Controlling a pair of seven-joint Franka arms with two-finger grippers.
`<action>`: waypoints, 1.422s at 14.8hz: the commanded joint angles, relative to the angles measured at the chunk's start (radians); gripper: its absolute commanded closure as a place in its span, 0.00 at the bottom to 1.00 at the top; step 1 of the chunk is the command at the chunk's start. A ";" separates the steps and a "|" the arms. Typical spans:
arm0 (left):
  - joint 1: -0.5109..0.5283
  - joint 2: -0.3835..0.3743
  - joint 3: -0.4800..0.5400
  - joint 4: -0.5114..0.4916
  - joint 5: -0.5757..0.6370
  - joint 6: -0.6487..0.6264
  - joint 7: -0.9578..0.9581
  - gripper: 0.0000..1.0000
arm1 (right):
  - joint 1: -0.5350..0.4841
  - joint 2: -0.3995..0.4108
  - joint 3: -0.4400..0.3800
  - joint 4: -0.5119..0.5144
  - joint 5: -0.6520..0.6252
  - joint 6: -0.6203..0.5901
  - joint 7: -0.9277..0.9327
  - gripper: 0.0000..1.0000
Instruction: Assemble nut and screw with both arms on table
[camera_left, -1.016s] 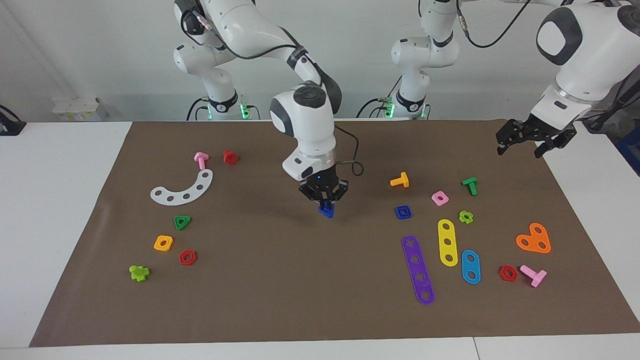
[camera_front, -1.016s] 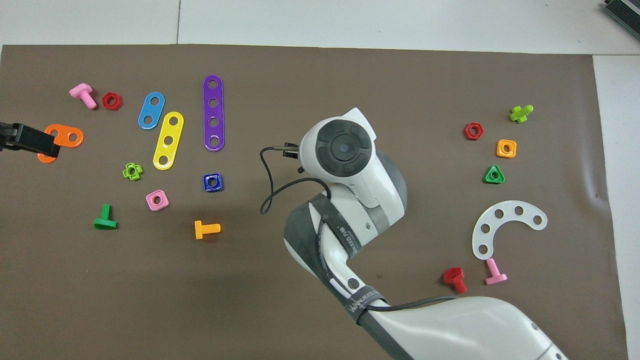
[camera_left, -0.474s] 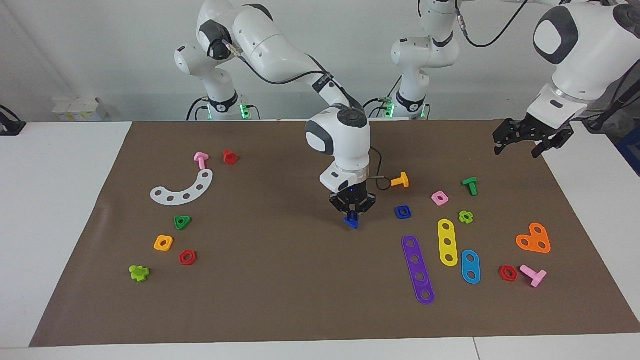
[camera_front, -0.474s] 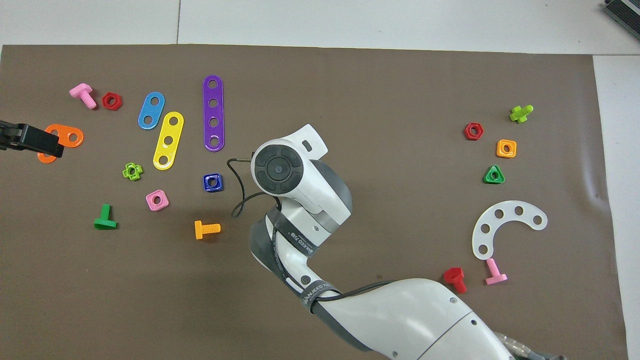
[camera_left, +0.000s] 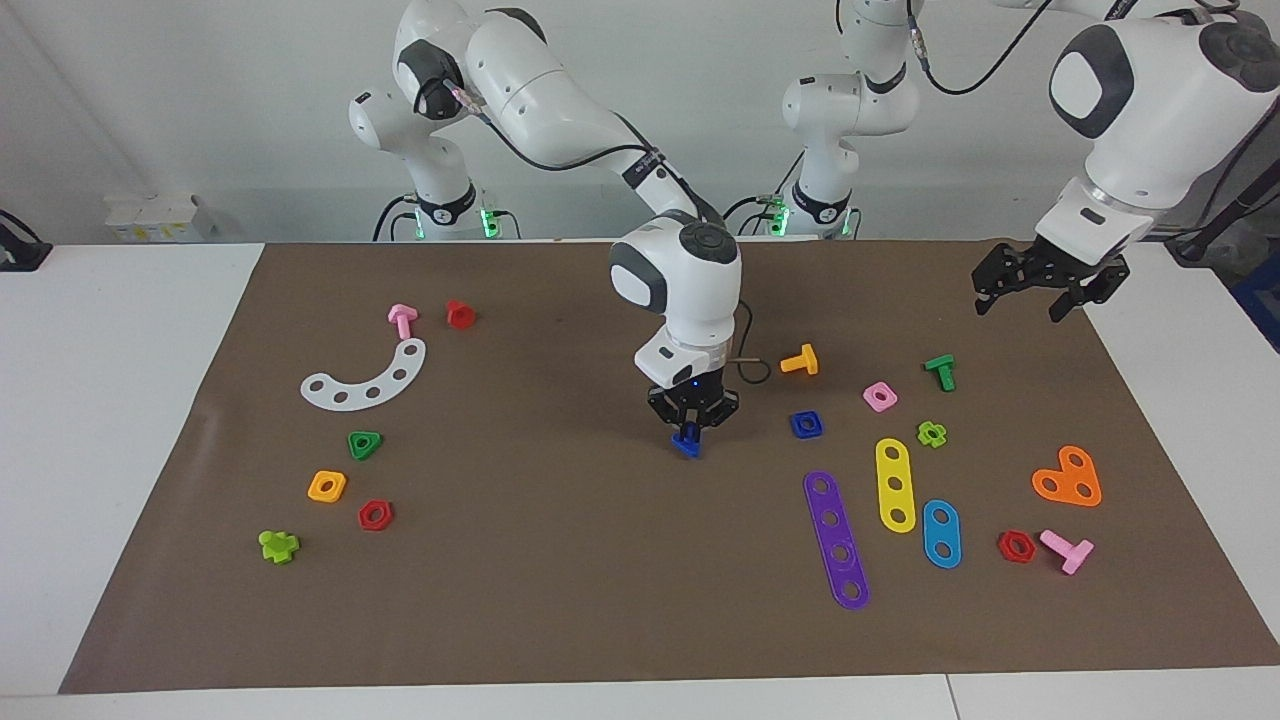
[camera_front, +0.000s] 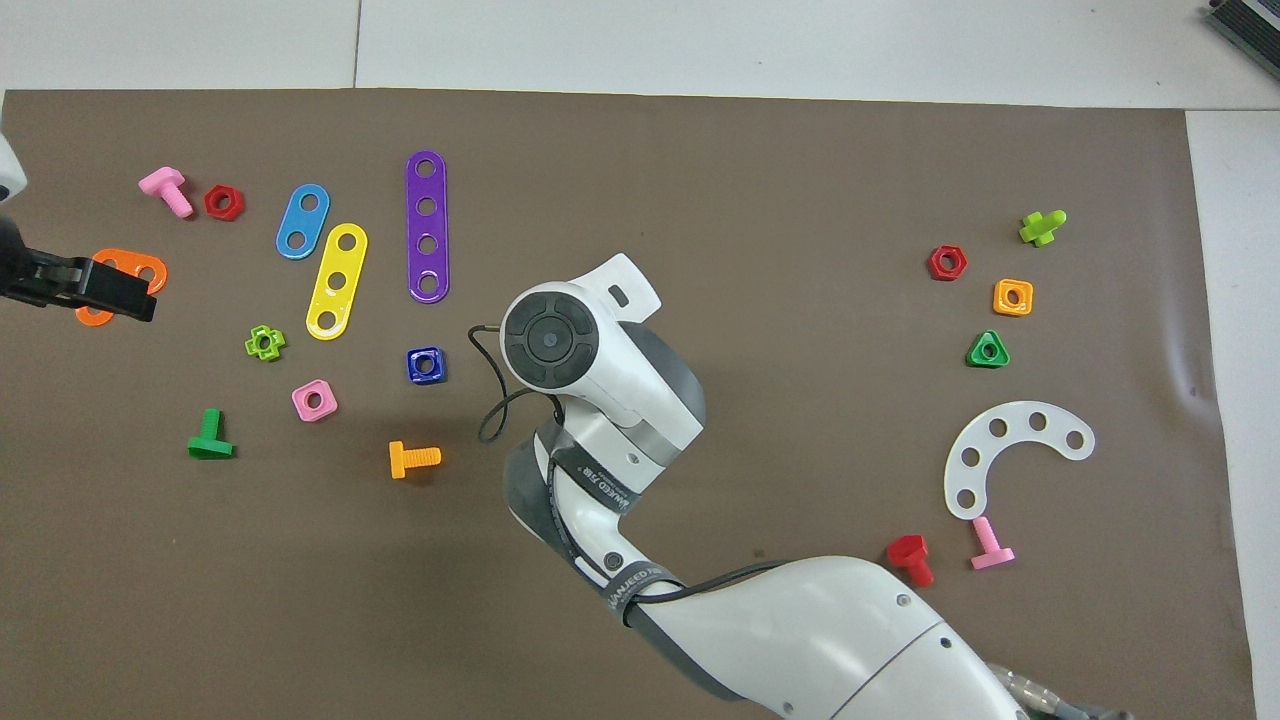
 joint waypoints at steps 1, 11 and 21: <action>-0.063 -0.021 0.006 -0.057 -0.001 0.033 -0.098 0.05 | -0.004 -0.016 0.005 -0.041 -0.016 0.062 0.018 1.00; -0.200 0.124 0.005 -0.146 -0.104 0.338 -0.343 0.09 | -0.030 -0.111 -0.006 -0.116 -0.027 0.063 0.003 0.00; -0.293 0.250 0.009 -0.323 -0.090 0.579 -0.430 0.19 | -0.367 -0.427 0.000 -0.128 0.048 -0.291 -0.364 0.00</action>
